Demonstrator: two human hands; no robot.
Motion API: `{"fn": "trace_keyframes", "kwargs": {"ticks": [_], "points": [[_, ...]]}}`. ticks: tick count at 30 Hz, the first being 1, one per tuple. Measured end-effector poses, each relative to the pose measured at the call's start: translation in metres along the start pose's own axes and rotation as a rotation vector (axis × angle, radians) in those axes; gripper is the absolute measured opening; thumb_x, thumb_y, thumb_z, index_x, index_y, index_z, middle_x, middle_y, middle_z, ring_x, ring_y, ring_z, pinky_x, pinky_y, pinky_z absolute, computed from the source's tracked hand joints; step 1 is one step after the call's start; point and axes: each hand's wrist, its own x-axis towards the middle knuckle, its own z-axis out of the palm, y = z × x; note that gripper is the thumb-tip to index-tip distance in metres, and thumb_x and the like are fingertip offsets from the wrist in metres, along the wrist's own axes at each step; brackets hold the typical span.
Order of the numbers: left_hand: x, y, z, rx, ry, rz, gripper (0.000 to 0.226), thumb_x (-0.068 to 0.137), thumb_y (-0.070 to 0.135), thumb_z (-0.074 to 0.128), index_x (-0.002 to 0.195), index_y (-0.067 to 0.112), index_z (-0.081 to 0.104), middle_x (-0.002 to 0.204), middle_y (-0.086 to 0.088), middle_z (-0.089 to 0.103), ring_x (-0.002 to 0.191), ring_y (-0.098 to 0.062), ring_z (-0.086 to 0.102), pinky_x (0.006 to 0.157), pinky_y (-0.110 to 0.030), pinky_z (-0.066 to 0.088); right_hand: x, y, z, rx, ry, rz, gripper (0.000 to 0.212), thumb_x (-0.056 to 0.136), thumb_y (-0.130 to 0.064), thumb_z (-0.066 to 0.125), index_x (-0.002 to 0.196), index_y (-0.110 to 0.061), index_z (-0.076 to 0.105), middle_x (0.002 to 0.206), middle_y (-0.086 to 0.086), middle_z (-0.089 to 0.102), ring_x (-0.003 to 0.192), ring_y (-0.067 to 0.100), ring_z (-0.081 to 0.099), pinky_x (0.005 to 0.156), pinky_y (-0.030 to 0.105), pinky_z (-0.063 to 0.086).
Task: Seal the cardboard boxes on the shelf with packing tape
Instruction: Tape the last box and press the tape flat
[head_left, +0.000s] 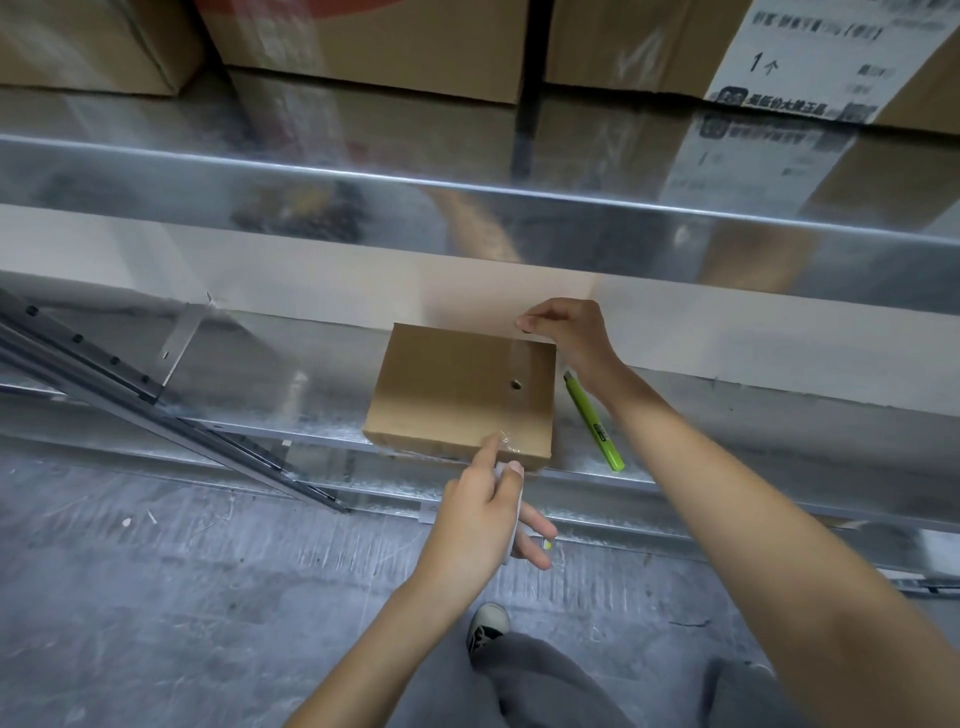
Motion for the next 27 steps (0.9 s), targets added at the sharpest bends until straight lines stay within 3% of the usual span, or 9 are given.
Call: {"fn": "trace_keyframes", "kwargs": {"ticks": [3,5,10,13,18,23,27], "points": [[0.002,0.000,0.000,0.004,0.021,0.022,0.052,0.106,0.023,0.033,0.154,0.032,0.013,0.073,-0.007,0.074,0.051,-0.021,0.067,0.069,-0.049,0.054,0.005,0.001,0.003,-0.015,0.003,0.014,0.014,0.076,-0.007,0.078,0.087,0.000,0.075,0.088,0.013,0.073,0.086,0.019,0.068,0.081,0.020,0.053],[0.003,0.001,-0.001,-0.007,0.019,0.029,0.052,0.106,0.022,0.032,0.152,0.039,0.015,0.074,-0.007,0.075,0.052,-0.021,0.068,0.069,-0.039,0.056,0.008,0.005,0.004,-0.017,0.010,0.044,0.015,0.075,-0.008,0.079,0.087,0.001,0.075,0.088,0.015,0.073,0.082,0.018,0.068,0.082,0.023,0.054],[0.005,-0.002,-0.002,-0.002,0.013,0.029,0.045,0.106,0.019,0.030,0.148,0.037,0.031,0.072,-0.009,0.074,0.051,-0.019,0.067,0.052,-0.016,0.048,0.009,0.011,0.004,-0.021,-0.006,0.120,0.013,0.074,-0.011,0.080,0.084,-0.004,0.076,0.082,0.007,0.074,0.075,0.009,0.066,0.078,0.023,0.055],[0.009,-0.007,-0.001,0.034,0.003,0.017,0.044,0.107,0.020,0.028,0.148,0.033,0.034,0.071,-0.009,0.074,0.053,-0.020,0.069,0.051,-0.017,0.048,0.010,0.007,0.004,0.002,-0.022,0.199,0.009,0.075,-0.011,0.080,0.081,-0.008,0.074,0.075,-0.002,0.070,0.071,0.006,0.063,0.067,0.017,0.050],[0.014,-0.018,-0.001,0.084,0.015,0.013,0.045,0.107,0.020,0.029,0.149,0.037,0.032,0.069,-0.007,0.073,0.054,-0.021,0.069,0.061,-0.029,0.057,0.015,0.003,0.003,0.068,-0.079,0.427,0.016,0.078,-0.009,0.078,0.093,-0.005,0.072,0.084,0.005,0.068,0.074,0.014,0.062,0.062,0.022,0.050],[0.014,-0.031,-0.002,0.212,0.030,0.090,0.046,0.107,0.025,0.030,0.147,0.045,0.027,0.070,-0.001,0.073,0.055,-0.017,0.070,0.062,-0.020,0.052,0.029,0.000,0.000,0.026,-0.199,0.639,0.025,0.086,-0.002,0.061,0.111,0.000,0.066,0.097,0.011,0.066,0.076,0.019,0.063,0.064,0.030,0.051],[0.015,-0.039,-0.002,0.230,0.041,0.127,0.045,0.106,0.025,0.032,0.145,0.049,0.027,0.070,-0.001,0.072,0.057,-0.016,0.070,0.070,-0.029,0.057,0.031,-0.006,-0.001,-0.020,-0.331,0.751,0.011,0.086,-0.007,0.058,0.095,-0.007,0.063,0.090,0.010,0.061,0.081,0.022,0.058,0.089,0.041,0.049]]}}
